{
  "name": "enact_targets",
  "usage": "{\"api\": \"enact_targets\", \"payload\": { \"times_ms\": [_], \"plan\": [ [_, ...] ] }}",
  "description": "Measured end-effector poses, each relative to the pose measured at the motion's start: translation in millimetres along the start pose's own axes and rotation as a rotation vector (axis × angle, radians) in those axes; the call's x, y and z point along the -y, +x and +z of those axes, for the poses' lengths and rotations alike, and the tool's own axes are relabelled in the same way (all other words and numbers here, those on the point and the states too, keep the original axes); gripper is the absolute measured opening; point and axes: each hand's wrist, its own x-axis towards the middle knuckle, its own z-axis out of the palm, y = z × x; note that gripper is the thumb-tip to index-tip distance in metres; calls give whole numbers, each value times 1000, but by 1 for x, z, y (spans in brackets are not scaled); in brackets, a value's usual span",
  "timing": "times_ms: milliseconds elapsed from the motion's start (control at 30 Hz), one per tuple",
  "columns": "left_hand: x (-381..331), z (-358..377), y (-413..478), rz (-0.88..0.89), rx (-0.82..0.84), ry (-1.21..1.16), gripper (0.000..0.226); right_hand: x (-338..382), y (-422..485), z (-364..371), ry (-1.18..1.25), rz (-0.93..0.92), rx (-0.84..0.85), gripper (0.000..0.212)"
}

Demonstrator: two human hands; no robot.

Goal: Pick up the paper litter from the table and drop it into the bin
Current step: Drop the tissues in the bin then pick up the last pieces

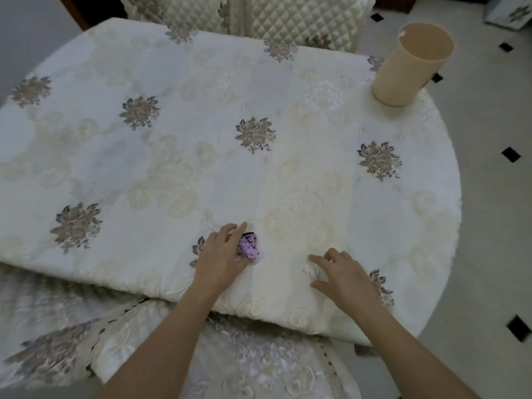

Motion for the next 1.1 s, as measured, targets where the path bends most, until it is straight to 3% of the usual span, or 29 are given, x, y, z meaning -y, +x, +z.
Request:
{"api": "enact_targets", "payload": {
  "times_ms": [167, 400, 600, 867, 1100],
  "plan": [
    [2, 0, 12, 71, 5, 30, 62, 8, -1, 9, 11, 5, -180, 28],
    [-9, 2, 22, 152, -16, 78, 63, 12, -1, 19, 71, 23, -333, 16],
    [-13, 7, 27, 286, -37, 85, 28, 13, -4, 24, 138, 69, -344, 12],
    [-23, 9, 21, 60, -59, -214, 12, 14, -2, 16, 506, 215, -280, 12],
    [-50, -7, 10, -85, -142, -538, 15, 20, 1, -20, 642, 290, -469, 13]
  ]
}}
